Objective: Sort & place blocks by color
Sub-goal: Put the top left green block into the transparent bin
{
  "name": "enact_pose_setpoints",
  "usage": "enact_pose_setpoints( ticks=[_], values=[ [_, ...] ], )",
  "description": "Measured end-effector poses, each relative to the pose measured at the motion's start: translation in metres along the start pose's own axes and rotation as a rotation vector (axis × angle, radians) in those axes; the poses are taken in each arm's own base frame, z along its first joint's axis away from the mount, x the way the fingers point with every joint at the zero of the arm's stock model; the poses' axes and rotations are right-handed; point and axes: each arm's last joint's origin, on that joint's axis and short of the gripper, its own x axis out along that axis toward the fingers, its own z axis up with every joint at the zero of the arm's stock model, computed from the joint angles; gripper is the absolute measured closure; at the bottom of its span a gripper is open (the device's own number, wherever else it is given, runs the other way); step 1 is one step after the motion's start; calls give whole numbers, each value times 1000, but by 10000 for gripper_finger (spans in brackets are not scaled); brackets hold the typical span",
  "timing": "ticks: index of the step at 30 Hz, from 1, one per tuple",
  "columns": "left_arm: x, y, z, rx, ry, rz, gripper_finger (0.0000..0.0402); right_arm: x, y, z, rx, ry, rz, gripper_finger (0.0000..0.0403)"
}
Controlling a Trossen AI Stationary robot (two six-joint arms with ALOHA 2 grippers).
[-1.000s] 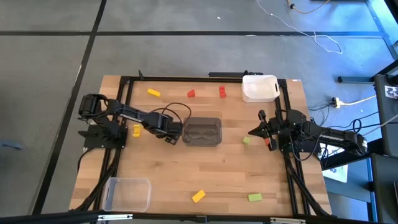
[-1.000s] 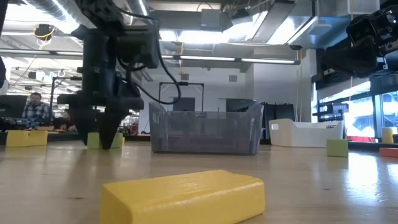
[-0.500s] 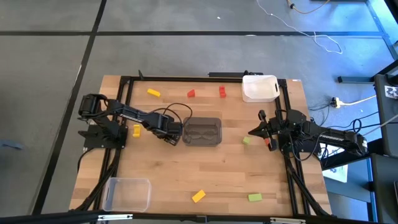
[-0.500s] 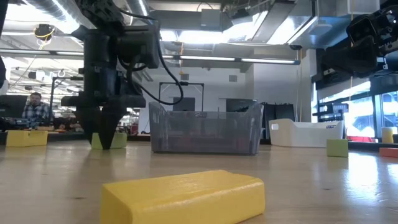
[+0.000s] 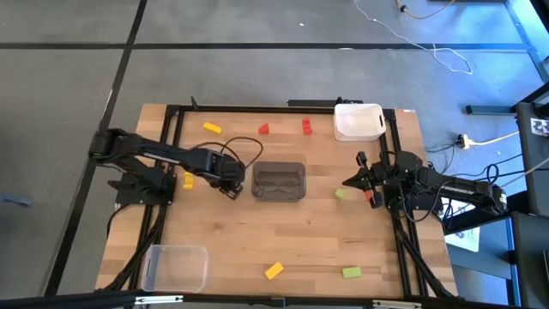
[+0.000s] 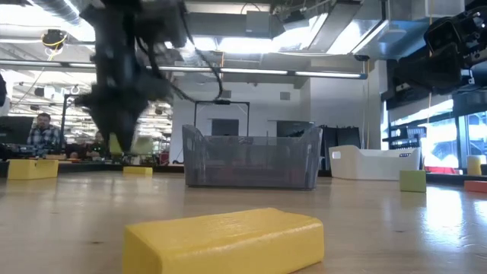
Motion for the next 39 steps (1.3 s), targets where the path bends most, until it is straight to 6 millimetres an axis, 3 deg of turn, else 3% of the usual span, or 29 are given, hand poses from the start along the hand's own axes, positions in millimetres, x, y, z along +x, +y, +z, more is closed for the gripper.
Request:
enact_pose_setpoints(
  ticks=[6,12,19,24,29,39],
  values=[
    [-54,1,-21,202,98,-254,279,0,0,0,-5,-3,0,398],
    [-96,2,-53,340,317,-415,279,0,0,0,-1,-1,0,398],
    [-118,-9,-103,403,653,-491,279,0,0,0,-5,-4,0,398],
    [-117,-22,-137,429,740,-442,279,0,0,1,-4,-5,0,398],
    [-109,-43,-165,421,722,-435,279,0,0,1,-6,-10,0,398],
    [-54,-71,-198,440,700,-225,279,0,0,1,-6,-10,0,398]
  ],
)
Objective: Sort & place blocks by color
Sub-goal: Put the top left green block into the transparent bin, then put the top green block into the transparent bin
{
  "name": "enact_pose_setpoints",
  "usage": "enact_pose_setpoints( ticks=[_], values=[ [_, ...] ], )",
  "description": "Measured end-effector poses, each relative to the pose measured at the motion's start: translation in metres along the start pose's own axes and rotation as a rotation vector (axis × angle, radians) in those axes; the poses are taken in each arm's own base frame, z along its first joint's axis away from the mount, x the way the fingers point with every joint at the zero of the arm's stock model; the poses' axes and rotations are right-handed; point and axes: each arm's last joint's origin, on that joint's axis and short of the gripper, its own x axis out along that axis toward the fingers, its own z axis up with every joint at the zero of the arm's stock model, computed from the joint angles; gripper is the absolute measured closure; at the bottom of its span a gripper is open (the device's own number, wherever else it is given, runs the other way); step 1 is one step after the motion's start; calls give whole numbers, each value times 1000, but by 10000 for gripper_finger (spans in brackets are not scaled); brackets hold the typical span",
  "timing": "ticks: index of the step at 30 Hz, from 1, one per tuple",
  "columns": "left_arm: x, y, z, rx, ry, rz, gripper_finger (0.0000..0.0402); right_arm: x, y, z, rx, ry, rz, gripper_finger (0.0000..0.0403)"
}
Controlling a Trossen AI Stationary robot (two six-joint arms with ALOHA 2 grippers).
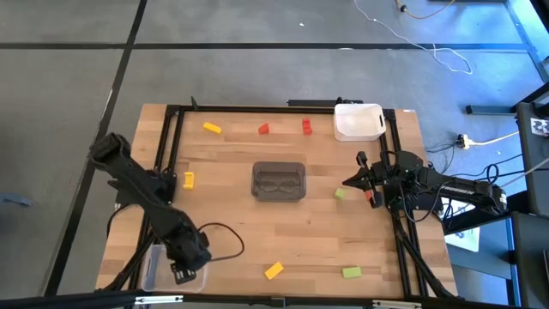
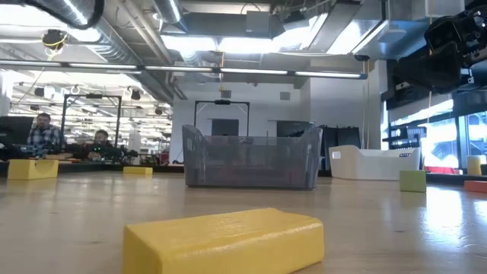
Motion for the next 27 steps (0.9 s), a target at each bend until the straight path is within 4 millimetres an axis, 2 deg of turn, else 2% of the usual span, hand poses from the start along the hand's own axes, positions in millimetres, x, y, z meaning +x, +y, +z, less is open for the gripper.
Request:
enact_pose_setpoints(
  ticks=[6,11,14,20,27],
  values=[
    [26,0,14,24,20,79,279,0,0,0,0,0,0,398],
    [36,1,20,15,11,119,279,0,0,0,0,0,0,398],
    [38,1,21,13,-3,131,273,0,0,0,0,0,0,398],
    [38,2,23,16,-52,147,217,0,0,0,0,-1,0,398],
    [34,2,23,-13,20,110,211,0,0,2,-2,-15,1,398]
  ],
)
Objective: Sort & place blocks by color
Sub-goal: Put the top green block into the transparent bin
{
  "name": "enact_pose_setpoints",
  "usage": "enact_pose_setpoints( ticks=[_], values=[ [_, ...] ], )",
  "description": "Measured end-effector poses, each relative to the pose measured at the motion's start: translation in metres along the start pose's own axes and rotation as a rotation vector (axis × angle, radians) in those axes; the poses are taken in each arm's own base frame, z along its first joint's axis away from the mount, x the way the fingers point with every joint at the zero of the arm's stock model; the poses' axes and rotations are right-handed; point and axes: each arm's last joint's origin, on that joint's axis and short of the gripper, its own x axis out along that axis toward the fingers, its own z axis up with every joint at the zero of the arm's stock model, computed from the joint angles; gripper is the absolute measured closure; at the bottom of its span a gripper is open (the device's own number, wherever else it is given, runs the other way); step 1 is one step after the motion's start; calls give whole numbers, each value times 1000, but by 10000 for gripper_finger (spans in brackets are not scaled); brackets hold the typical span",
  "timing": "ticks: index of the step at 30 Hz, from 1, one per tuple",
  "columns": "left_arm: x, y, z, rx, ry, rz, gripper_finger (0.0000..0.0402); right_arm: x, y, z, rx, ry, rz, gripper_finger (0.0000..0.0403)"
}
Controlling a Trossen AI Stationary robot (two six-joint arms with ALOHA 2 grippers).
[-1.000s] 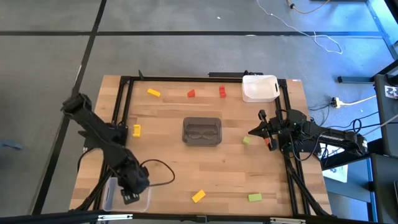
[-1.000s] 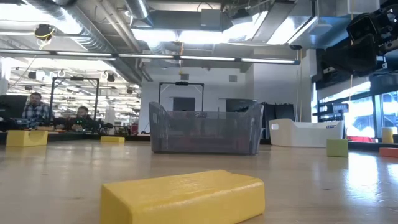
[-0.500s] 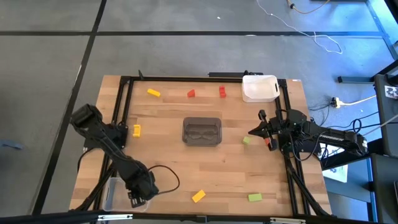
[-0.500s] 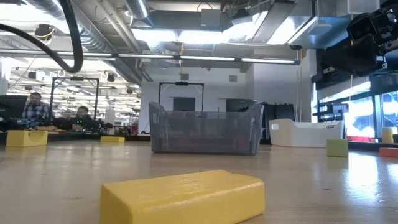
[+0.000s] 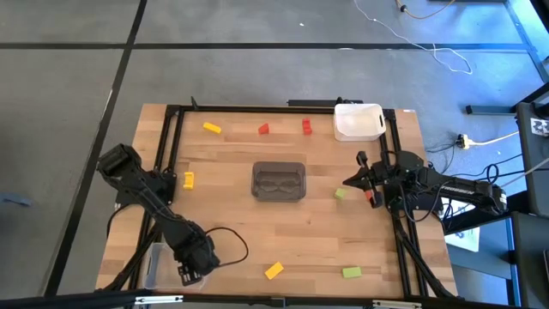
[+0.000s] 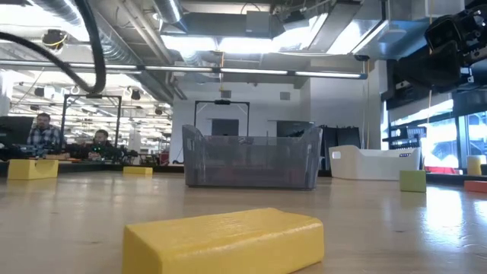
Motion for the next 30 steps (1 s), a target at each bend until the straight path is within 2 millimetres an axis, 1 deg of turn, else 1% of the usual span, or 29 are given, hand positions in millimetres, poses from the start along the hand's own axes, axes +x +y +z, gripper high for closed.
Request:
enact_pose_setpoints(
  ticks=[2,4,6,8,12,16,20,24,27,30],
  values=[
    [-8,0,-4,-16,10,-32,211,0,0,3,-4,-8,0,398],
    [-21,1,-11,-33,-19,-74,210,-1,1,11,-13,-26,1,398],
    [-37,4,-19,-80,-87,-112,210,-2,2,21,-24,-46,0,398],
    [-56,10,-27,-129,-190,-156,210,-5,2,33,-30,-63,-21,398],
    [-92,30,-43,-242,-447,-221,209,-10,3,57,-37,-62,-96,398],
    [-123,60,-49,-356,-656,-239,209,-14,4,79,-26,1,-161,398],
    [-144,89,-48,-403,-746,-199,209,-15,2,99,102,127,-275,398],
    [-162,113,-43,-438,-879,-137,208,-9,-4,117,262,229,-382,398],
    [-172,126,-38,-448,-952,-105,208,-3,-7,127,412,306,-443,398],
    [-180,136,-35,-457,-1013,-65,208,5,-12,134,559,368,-486,398]
  ],
)
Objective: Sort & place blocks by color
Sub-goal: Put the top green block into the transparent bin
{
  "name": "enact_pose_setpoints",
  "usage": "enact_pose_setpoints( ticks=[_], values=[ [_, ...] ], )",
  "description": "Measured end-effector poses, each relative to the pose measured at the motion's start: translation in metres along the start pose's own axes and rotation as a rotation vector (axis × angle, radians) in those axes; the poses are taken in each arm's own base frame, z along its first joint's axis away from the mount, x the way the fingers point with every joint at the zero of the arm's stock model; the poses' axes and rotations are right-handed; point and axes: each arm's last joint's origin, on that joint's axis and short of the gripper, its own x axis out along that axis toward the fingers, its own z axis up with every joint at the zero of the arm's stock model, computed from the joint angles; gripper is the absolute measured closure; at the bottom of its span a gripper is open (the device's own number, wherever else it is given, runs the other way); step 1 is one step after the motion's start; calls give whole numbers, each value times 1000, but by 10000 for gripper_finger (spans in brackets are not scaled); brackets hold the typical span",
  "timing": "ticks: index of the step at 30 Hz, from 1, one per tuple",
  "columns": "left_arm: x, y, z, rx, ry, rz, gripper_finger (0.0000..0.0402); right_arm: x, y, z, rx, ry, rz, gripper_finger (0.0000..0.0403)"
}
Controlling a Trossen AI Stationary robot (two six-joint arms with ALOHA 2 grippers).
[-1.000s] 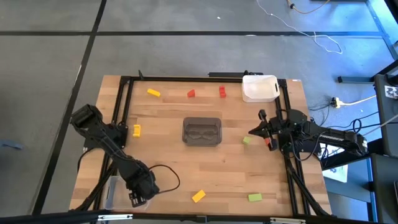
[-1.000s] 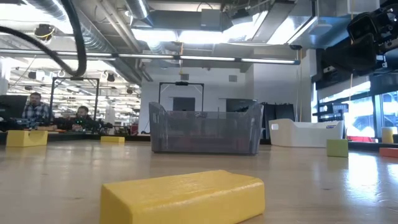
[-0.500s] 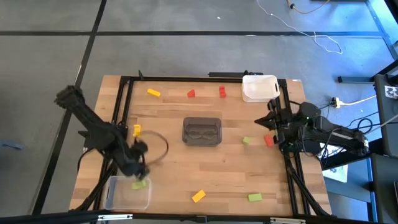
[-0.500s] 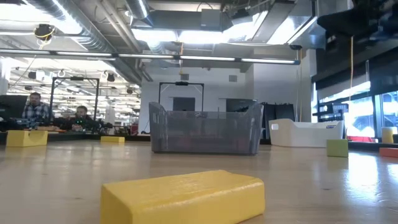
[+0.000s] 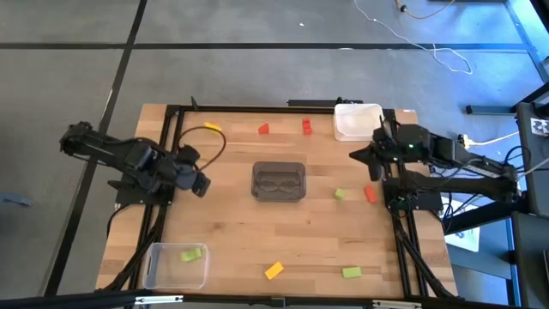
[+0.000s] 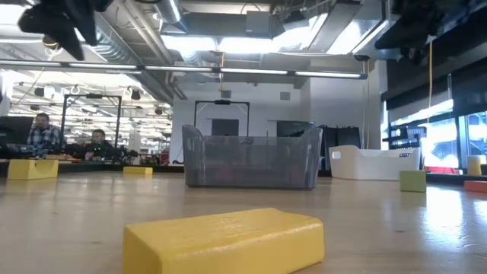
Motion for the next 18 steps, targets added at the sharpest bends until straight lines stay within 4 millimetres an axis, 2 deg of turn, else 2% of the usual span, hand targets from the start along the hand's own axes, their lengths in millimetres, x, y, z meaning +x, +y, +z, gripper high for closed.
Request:
enact_pose_setpoints(
  ticks=[4,8,14,18],
  values=[
    [3,5,12,19,-45,41,208,8,4,10,89,14,-7,398],
    [6,9,20,28,-72,71,208,16,4,12,106,34,-19,398],
    [8,12,27,62,-95,94,208,28,5,16,230,31,-30,398],
    [8,13,30,85,-108,109,208,33,6,20,237,9,-17,398]
  ],
)
